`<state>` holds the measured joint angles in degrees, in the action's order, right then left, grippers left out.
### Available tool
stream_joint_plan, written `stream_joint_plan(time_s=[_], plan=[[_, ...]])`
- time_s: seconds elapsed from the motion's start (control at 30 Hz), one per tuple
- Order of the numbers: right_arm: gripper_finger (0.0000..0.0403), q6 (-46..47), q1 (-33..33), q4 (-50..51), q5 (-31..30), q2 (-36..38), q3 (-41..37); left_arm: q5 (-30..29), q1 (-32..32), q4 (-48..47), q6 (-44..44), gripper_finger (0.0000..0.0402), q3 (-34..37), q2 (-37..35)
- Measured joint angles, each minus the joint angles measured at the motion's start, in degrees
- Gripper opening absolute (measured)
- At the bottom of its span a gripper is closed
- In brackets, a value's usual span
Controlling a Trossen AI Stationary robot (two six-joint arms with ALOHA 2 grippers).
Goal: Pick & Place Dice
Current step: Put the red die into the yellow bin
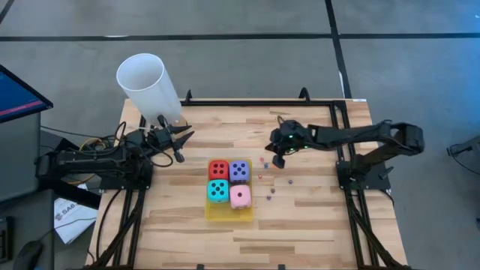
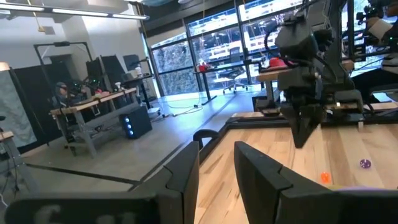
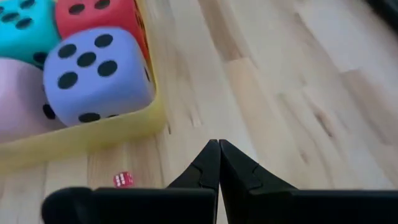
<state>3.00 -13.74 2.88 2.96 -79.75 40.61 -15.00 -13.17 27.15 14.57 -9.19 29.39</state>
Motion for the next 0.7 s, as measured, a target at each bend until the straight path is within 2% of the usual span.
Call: stream_joint_plan(time_s=[0.17,0.47,0.7], plan=[[0.0000,-2.2,1.2,0.3,0.0,-7.1,3.2,0.0,0.0,0.0,0.0,0.0090,0.0,0.0],[0.0004,-2.4,1.4,0.1,0.2,-12.9,5.3,0.0,0.0,-0.3,0.0,0.0090,0.0,0.0],[0.0066,-3.0,1.4,0.4,0.2,-16.5,5.2,0.0,0.0,-0.6,0.0,0.0090,0.0,0.0]])
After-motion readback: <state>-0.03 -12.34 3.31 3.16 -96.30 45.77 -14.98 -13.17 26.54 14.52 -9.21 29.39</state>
